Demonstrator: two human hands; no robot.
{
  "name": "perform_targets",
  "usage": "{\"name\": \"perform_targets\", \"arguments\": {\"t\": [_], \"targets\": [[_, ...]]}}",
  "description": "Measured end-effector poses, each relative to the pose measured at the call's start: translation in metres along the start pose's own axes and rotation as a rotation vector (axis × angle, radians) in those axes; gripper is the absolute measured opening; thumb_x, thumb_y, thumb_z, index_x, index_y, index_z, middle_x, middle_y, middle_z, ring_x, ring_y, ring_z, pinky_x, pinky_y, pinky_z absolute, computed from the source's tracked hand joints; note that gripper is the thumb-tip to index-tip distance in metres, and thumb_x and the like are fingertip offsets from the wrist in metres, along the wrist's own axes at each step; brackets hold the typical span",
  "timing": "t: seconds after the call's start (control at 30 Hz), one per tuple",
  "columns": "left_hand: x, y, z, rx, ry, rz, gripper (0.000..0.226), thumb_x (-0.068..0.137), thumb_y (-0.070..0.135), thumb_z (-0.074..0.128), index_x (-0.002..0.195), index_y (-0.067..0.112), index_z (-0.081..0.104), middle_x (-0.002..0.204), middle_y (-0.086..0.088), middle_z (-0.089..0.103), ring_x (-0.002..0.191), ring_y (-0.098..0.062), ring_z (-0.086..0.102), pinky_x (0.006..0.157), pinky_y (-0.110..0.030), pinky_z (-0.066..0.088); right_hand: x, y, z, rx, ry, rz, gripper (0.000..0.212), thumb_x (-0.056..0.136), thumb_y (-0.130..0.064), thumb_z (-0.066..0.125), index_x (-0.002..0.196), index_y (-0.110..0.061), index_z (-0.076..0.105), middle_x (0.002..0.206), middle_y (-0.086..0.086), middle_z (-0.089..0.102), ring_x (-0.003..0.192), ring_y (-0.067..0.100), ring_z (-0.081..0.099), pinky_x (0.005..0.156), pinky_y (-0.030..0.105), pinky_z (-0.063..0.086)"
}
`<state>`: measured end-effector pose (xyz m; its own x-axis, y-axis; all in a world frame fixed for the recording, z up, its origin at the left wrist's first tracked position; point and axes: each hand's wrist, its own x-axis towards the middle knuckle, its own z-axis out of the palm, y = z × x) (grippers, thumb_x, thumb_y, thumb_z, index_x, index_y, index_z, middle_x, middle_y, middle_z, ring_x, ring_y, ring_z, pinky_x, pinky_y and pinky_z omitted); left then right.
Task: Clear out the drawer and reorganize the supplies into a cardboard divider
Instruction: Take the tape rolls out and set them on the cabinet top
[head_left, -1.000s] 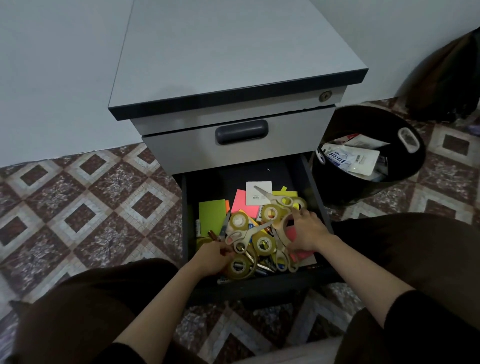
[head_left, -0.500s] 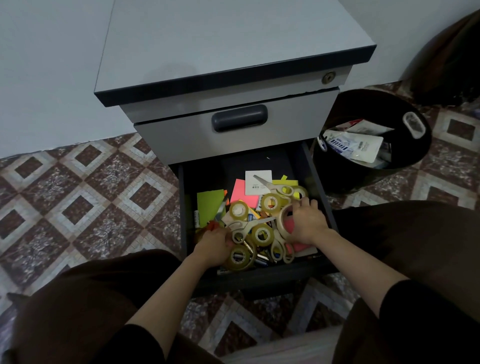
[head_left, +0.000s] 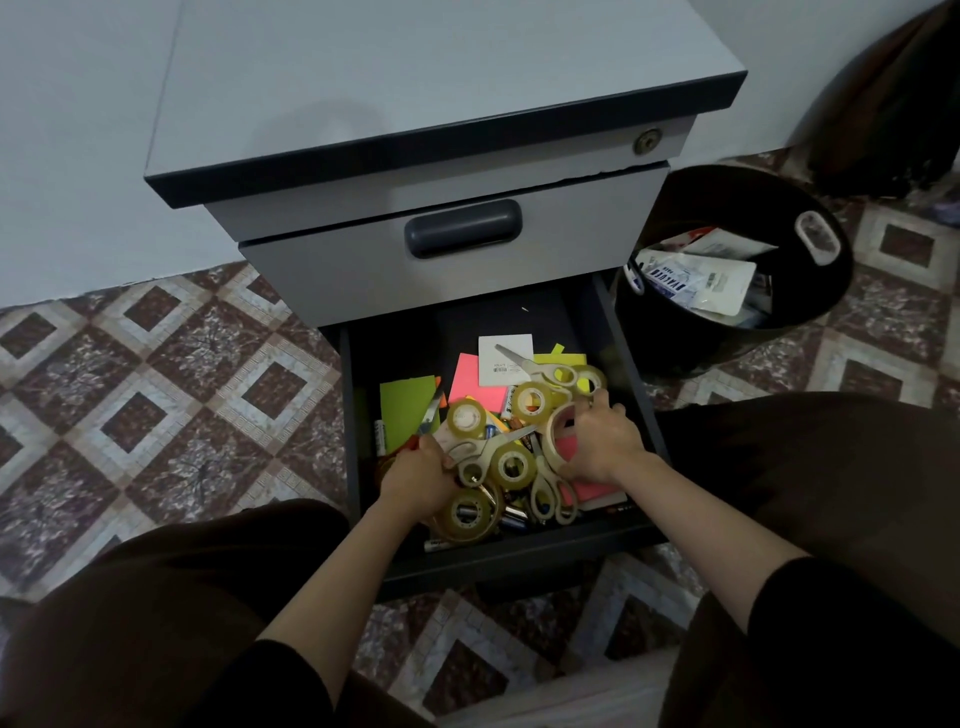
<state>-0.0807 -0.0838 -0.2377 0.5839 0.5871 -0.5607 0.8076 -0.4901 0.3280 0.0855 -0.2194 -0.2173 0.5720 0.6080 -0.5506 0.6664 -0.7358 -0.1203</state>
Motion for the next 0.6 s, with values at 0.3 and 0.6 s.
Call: {"name": "perform_targets", "arguments": {"t": [0.3,0.6], "targets": [[-0.014,0.016,-0.018,0.014,0.032,0.037,0.018,0.087,0.015,0.055,0.098,0.008,0.068,0.1,-0.008,0.068,0.093,-0.024,0.063,0.075,-0.031,0.051,0.0,-0.001,0.002,0.012,-0.001,0.001,0.1,0.073,-0.041,0.076,0.145,-0.004,0.018,0.143,0.018,0.022,0.128,0.036,0.032,0.099,0.038,0.041],[-0.017,0.004,-0.025,-0.093,0.082,0.068,0.024,0.085,0.021,0.067,0.104,0.007,0.068,0.101,-0.007,0.067,0.091,-0.018,0.06,0.078,-0.025,0.048,-0.003,0.001,0.0,0.034,-0.046,0.005,0.103,0.076,-0.036,0.074,0.147,-0.003,0.008,0.14,0.02,0.025,0.129,0.035,0.03,0.101,0.035,0.037]]}}
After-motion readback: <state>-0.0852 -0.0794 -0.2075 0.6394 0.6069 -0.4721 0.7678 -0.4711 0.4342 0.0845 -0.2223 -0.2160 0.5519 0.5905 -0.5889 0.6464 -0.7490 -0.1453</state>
